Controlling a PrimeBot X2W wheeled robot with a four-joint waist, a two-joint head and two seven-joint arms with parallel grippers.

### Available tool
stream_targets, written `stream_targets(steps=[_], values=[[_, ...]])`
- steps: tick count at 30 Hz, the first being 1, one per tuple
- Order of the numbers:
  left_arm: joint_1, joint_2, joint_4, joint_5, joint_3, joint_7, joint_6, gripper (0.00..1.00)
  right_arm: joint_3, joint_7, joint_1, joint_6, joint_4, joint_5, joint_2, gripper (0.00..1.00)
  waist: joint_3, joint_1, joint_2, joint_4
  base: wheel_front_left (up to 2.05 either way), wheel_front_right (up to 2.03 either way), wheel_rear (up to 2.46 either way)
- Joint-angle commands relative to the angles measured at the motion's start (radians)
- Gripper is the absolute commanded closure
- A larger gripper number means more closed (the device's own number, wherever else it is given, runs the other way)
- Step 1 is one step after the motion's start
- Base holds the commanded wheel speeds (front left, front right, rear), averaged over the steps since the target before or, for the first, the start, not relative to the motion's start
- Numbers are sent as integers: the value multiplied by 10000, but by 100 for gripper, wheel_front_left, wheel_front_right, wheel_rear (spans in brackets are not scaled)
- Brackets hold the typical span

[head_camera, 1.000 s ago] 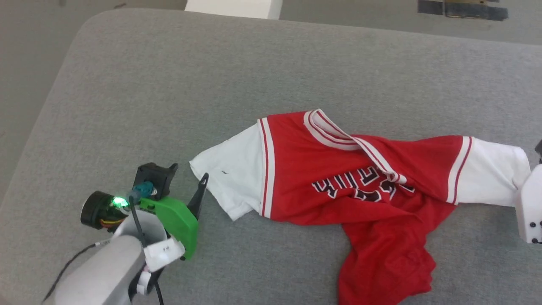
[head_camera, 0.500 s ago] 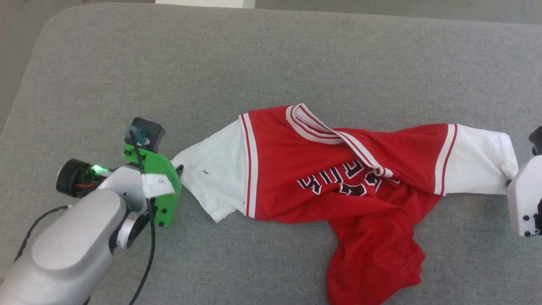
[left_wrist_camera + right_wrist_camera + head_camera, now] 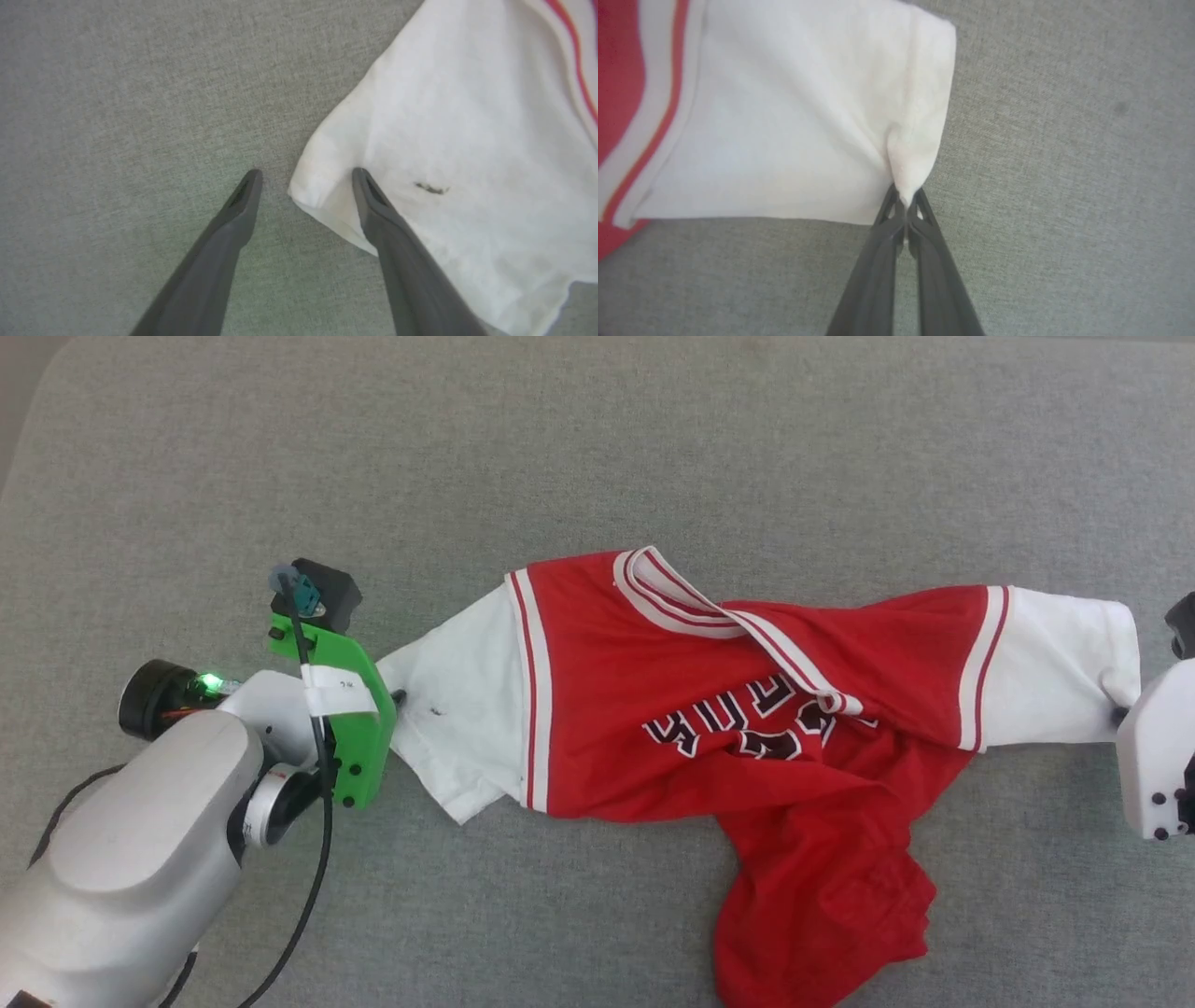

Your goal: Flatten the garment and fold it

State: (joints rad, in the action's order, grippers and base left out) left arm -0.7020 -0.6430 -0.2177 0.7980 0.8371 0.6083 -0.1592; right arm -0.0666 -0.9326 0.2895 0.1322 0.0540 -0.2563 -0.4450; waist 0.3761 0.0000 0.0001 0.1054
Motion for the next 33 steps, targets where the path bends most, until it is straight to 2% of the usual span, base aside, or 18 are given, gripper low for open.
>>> stream_targets(steps=[1, 5, 6, 7, 14, 22, 27, 33], values=[[-72, -36, -143, 41, 95, 135, 19, 0, -15, 16, 129, -15, 6, 4, -26, 100, 61, 0, -1, -16, 0, 0, 0], [58, 32, -272, 334, 326, 642, 322, 0, -19, -7, 130, -15, -37, -1, -76, 100, 149, 0, -1, -18, 0, 0, 0], [98, 52, -281, 434, 366, 747, 416, 56, -15, -14, 132, -15, -46, -2, -87, 100, 162, 0, -1, -18, 0, 0, 0], [142, 81, -277, 551, 391, 827, 520, 100, -10, -22, 134, -15, -55, -3, -101, 100, 175, 0, -1, -16, 0, 0, 0], [307, 167, -375, 684, 315, 522, 536, 100, 38, -27, 103, -15, -30, -5, -209, 100, 31, 0, -1, 42, 0, 0, 0], [351, 33, -247, 116, -62, -1143, 258, 100, 206, 192, 197, -15, 7, -406, -401, 100, -778, 0, -1, 76, 0, 0, 0], [542, -312, 252, -130, -476, -2373, 85, 100, 418, 434, 456, -15, -262, -1218, -714, 100, -1675, 0, -1, 8, 0, 0, 0], [822, -808, 1139, -216, -945, -3236, -185, 100, 468, 797, 911, -15, -856, -2278, -1070, 100, -2428, 0, -1, -153, 0, 0, 0]])
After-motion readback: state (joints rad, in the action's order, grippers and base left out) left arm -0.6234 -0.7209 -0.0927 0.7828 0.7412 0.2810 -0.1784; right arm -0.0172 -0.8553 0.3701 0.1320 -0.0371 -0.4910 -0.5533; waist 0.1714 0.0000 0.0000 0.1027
